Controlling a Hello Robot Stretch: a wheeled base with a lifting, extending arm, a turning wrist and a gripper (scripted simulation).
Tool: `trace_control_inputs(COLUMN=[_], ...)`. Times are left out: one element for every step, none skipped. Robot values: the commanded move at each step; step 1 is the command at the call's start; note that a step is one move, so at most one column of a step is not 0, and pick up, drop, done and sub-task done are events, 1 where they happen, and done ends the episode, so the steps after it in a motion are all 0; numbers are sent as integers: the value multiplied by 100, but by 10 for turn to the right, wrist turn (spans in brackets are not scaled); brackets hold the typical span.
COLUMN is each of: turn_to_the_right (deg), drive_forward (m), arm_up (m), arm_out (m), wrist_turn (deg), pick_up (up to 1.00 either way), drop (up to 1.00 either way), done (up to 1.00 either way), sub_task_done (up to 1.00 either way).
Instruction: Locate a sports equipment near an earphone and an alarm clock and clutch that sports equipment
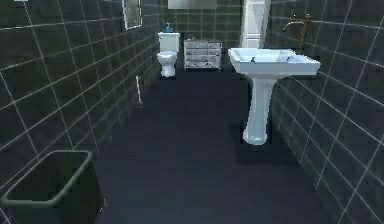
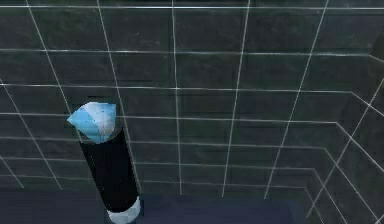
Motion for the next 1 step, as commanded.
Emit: trace_control_inputs(turn_to_the_right=[0], drive_forward=[100], arm_up=[0], arm_out=[0], wrist_turn=[0], pick_up=[0], drop=[0], done=[0], sub_task_done=[0])
